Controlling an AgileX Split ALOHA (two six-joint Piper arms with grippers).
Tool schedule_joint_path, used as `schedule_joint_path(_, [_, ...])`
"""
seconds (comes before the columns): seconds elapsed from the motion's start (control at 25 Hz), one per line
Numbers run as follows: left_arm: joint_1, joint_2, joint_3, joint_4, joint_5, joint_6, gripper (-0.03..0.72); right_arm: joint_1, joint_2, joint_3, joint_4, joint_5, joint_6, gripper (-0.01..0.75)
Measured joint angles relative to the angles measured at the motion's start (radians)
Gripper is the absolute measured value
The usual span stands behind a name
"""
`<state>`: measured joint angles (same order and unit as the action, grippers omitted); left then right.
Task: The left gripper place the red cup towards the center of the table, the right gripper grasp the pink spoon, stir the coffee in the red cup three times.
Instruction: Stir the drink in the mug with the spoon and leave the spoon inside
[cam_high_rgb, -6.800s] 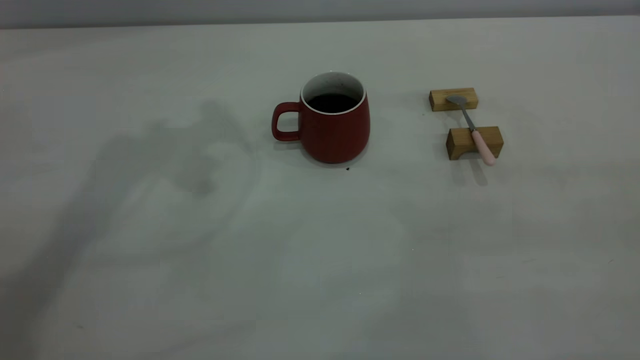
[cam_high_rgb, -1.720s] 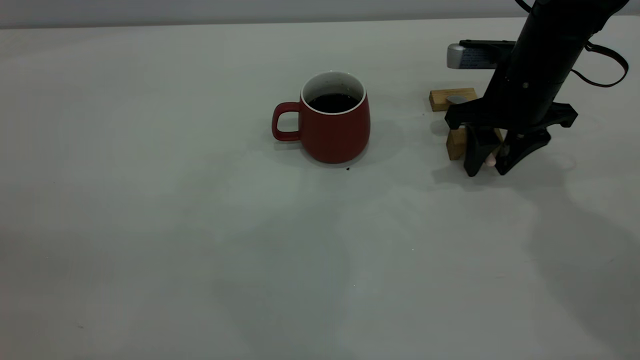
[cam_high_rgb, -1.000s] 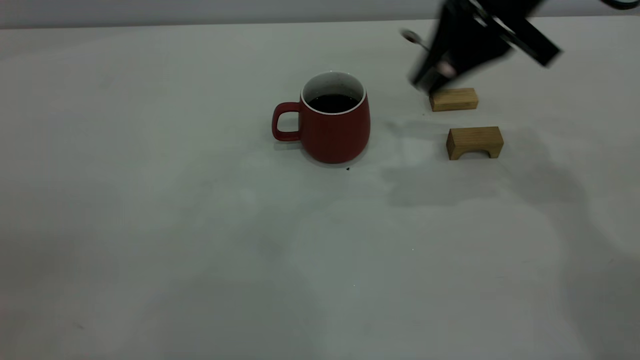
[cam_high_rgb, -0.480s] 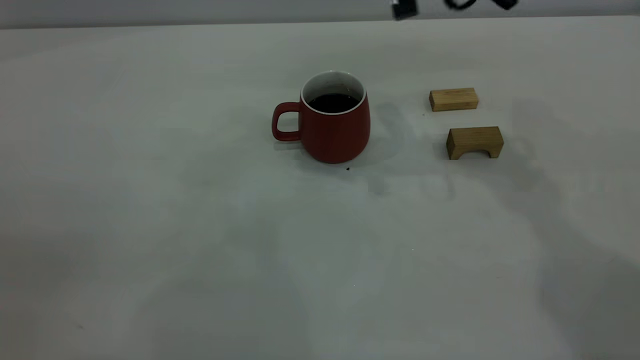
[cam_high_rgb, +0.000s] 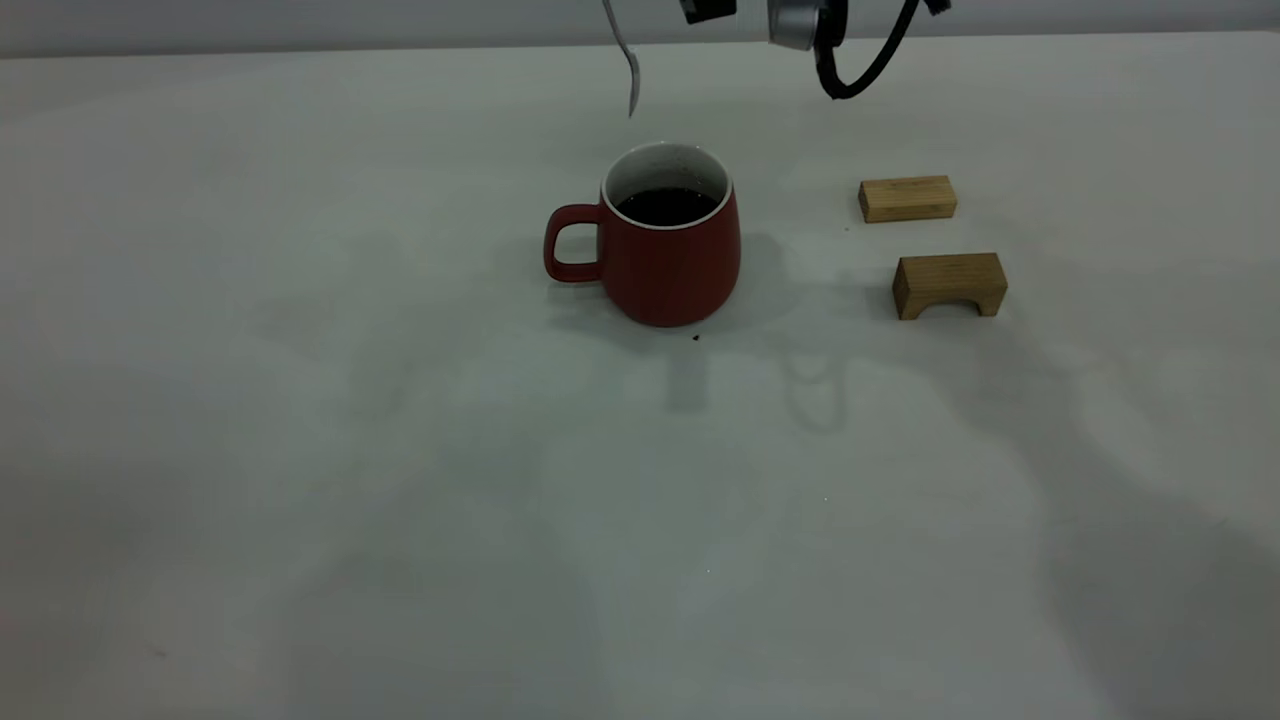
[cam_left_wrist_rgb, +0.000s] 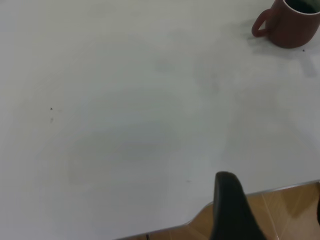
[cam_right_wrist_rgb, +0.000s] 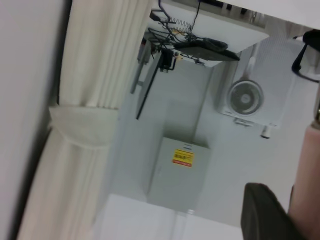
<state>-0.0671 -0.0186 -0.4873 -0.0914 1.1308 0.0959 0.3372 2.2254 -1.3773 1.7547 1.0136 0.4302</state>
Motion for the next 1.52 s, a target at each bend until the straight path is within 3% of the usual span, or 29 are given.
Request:
schedule_joint_path(0.4, [0.0, 0.0, 0.0, 0.0, 0.0, 0.0, 0.482, -0.028, 0.235, -0.134, 0.007, 0.028, -0.023, 0.123])
schedule_joint_path(0.8, [0.0, 0.0, 0.0, 0.0, 0.0, 0.0, 0.482, -0.116, 0.309, -0.125, -0.015, 0.064, -0.055, 0.123])
schedule_joint_path(1.0, [0.0, 0.0, 0.0, 0.0, 0.0, 0.0, 0.482, -0.074, 0.337, -0.147, 0.005, 0.096, -0.038, 0.123])
schedule_joint_path(1.2, [0.0, 0.0, 0.0, 0.0, 0.0, 0.0, 0.482, -0.044, 0.405, -0.283, 0.005, 0.112, -0.032, 0.123])
schedule_joint_path(1.4, [0.0, 0.0, 0.0, 0.0, 0.0, 0.0, 0.482, -0.092, 0.413, -0.299, -0.006, 0.104, -0.032, 0.123])
schedule_joint_path(1.52, [0.0, 0.0, 0.0, 0.0, 0.0, 0.0, 0.482, -0.126, 0.395, -0.236, -0.006, 0.096, -0.032, 0.123])
